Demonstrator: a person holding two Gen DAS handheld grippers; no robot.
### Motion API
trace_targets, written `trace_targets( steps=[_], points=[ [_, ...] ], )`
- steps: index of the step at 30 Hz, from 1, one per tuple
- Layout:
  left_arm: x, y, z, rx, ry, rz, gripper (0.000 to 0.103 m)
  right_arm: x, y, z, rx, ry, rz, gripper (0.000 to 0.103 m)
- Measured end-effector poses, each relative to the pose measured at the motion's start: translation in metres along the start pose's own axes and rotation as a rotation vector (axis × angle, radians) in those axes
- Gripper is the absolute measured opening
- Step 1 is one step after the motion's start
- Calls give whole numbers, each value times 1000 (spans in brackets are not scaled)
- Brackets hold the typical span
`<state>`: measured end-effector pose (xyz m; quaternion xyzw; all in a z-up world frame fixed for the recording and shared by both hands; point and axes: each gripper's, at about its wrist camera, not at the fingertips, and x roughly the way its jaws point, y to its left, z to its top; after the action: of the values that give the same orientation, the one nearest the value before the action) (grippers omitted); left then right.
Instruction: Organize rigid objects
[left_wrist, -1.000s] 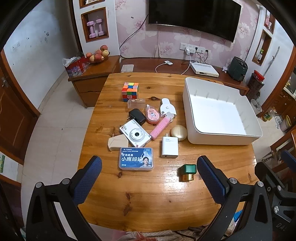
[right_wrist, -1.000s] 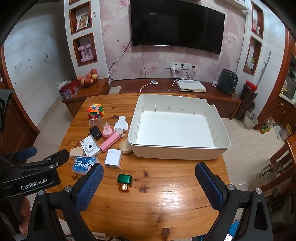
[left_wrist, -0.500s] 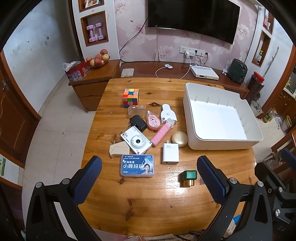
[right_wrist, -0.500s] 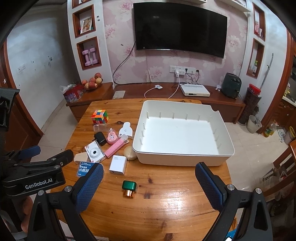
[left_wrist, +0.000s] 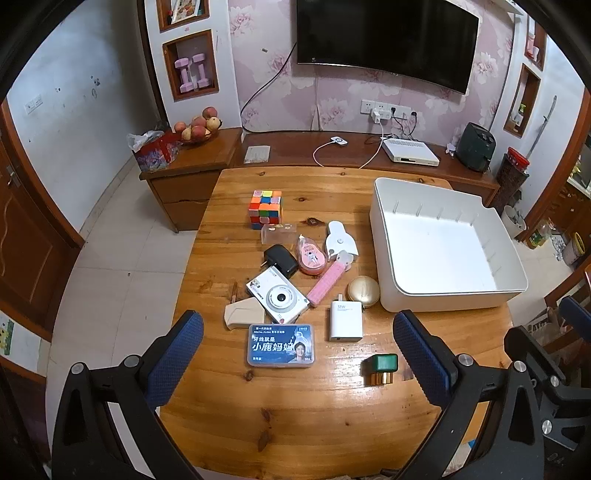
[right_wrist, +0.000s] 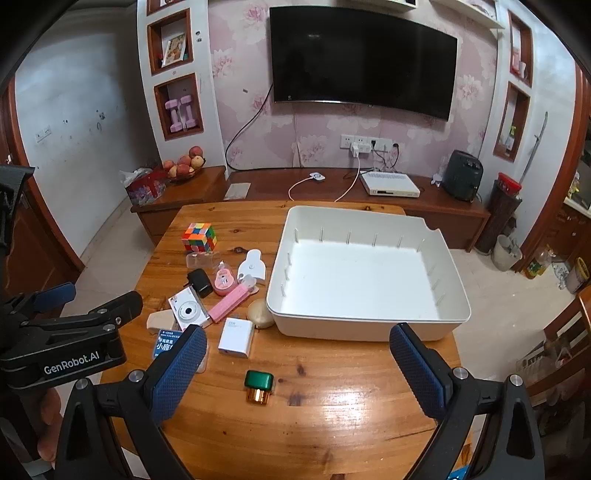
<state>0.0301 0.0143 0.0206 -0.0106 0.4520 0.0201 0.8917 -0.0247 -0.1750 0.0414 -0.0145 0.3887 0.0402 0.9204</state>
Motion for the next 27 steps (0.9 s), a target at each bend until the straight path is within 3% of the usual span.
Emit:
trace_targets(
  steps=[13,27],
  points=[
    [-4,3,6,0,-14,-1,102,3,11,4,-19,3,13,100],
    [22,19,-12,-11,24,-1,102,38,22,-7,-28,51,4,100]
  ],
)
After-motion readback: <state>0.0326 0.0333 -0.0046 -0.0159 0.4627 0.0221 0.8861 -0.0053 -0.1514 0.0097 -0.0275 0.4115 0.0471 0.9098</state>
